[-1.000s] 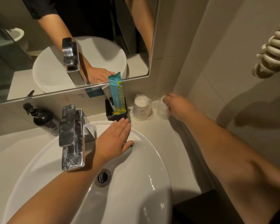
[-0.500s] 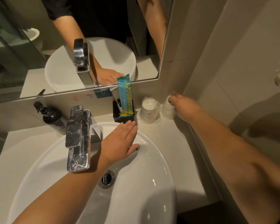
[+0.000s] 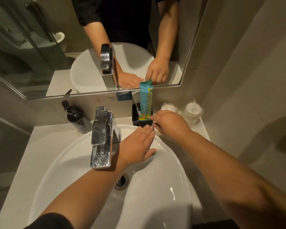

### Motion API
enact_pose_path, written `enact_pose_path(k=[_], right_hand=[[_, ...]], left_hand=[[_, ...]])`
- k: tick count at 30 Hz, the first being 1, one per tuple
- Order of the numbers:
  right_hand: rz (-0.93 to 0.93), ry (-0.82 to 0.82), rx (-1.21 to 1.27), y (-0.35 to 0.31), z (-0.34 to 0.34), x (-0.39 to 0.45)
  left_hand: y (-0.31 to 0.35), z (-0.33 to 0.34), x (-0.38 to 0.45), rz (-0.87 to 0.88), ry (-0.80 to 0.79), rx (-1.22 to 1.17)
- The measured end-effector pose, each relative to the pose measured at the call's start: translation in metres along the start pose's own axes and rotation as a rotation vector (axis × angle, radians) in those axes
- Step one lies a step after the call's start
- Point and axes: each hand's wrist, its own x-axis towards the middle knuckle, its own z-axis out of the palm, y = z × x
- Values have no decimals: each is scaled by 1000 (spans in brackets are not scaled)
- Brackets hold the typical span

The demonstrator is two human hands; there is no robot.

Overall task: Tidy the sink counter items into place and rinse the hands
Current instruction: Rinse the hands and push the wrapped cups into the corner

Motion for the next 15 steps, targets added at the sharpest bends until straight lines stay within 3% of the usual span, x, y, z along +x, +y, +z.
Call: enact_pose_path(k=[6, 15], right_hand=[[3, -162, -26, 0, 15, 24], [-7, -165, 4, 12, 18, 27]], left_hand=[[-1, 4, 0, 20, 55, 6], [-1, 4, -1, 22, 64, 26]])
